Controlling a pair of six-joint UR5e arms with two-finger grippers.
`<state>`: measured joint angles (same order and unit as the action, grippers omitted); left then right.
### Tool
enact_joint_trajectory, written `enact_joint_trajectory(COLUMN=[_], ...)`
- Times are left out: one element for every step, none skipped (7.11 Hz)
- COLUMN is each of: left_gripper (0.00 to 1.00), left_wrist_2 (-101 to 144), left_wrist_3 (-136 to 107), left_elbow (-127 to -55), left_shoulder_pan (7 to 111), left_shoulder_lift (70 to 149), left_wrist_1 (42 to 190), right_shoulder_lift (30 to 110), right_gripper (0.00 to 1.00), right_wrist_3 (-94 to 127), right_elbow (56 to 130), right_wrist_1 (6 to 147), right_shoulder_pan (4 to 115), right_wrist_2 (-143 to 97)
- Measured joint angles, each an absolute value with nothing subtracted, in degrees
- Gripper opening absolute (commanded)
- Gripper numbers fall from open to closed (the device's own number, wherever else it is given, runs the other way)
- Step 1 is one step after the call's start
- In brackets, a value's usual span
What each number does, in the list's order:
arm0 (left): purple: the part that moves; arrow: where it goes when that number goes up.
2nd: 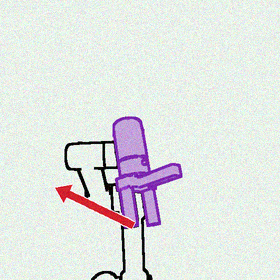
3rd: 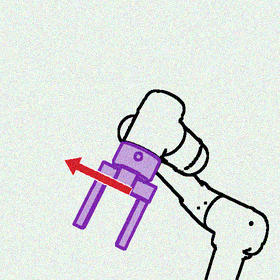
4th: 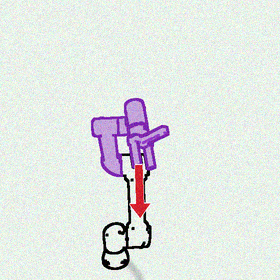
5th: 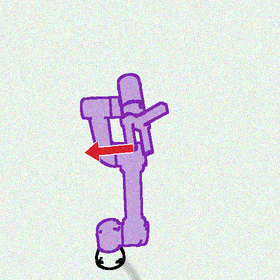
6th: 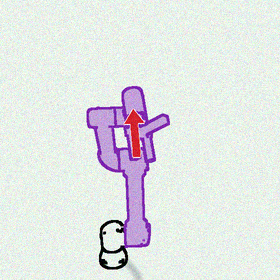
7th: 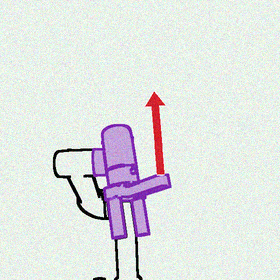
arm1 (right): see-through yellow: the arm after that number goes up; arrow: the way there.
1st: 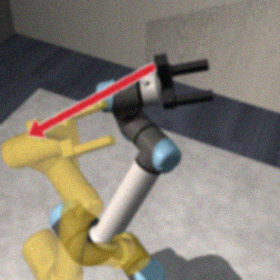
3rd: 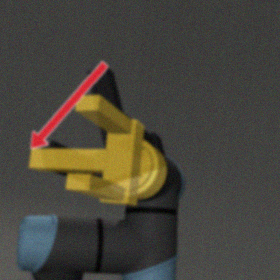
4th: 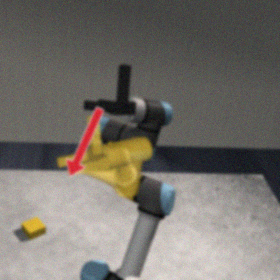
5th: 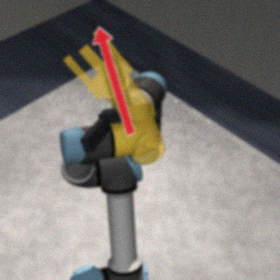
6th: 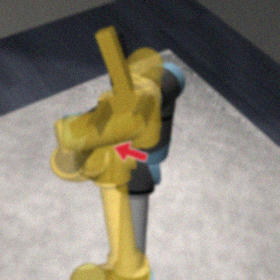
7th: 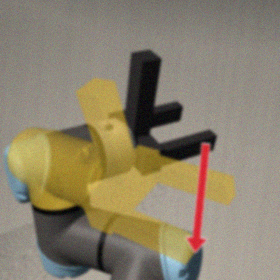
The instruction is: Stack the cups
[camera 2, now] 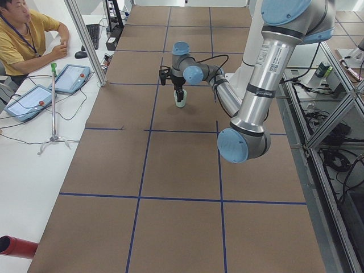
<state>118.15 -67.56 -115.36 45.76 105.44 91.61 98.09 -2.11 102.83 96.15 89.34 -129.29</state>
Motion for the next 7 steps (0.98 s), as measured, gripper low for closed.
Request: enact_joint_trajectory(left_gripper=[1.00,1.00,1.00,1.00,1.00,1.00,1.00], left_wrist_2=[119.40,121.11,123.18,125.00,126.75,128.56,130.02], left_wrist_3=[-59.65,-50.53,-40.93,-30.96,-21.58,-14.53,-9.28], left_elbow=[-115.08,-114.88,-114.67,-114.14,-112.91,-111.11,-108.84], left_shoulder_pan=[49.38,53.75,58.46,63.66,69.13,74.45,79.40], left_shoulder_lift=[101.70,97.81,94.09,90.52,87.34,84.52,82.41], left_wrist_1=[92.32,92.60,92.66,92.65,92.64,92.66,92.67], right_shoulder_lift=[98.09,98.08,98.09,98.09,98.09,98.09,98.09], right_gripper=[1.00,1.00,1.00,1.00,1.00,1.00,1.00], right_wrist_3=[-2.11,-2.11,-2.11,-2.11,-2.11,-2.11,-2.11], right_elbow=[102.83,102.83,102.83,102.83,102.83,102.83,102.83], right_wrist_1=[96.15,96.15,96.15,96.15,96.15,96.15,96.15], right_shoulder_pan=[89.36,89.37,89.36,89.36,89.36,89.36,89.33], right_wrist_2=[-129.29,-129.29,-129.29,-129.29,-129.29,-129.29,-129.29])
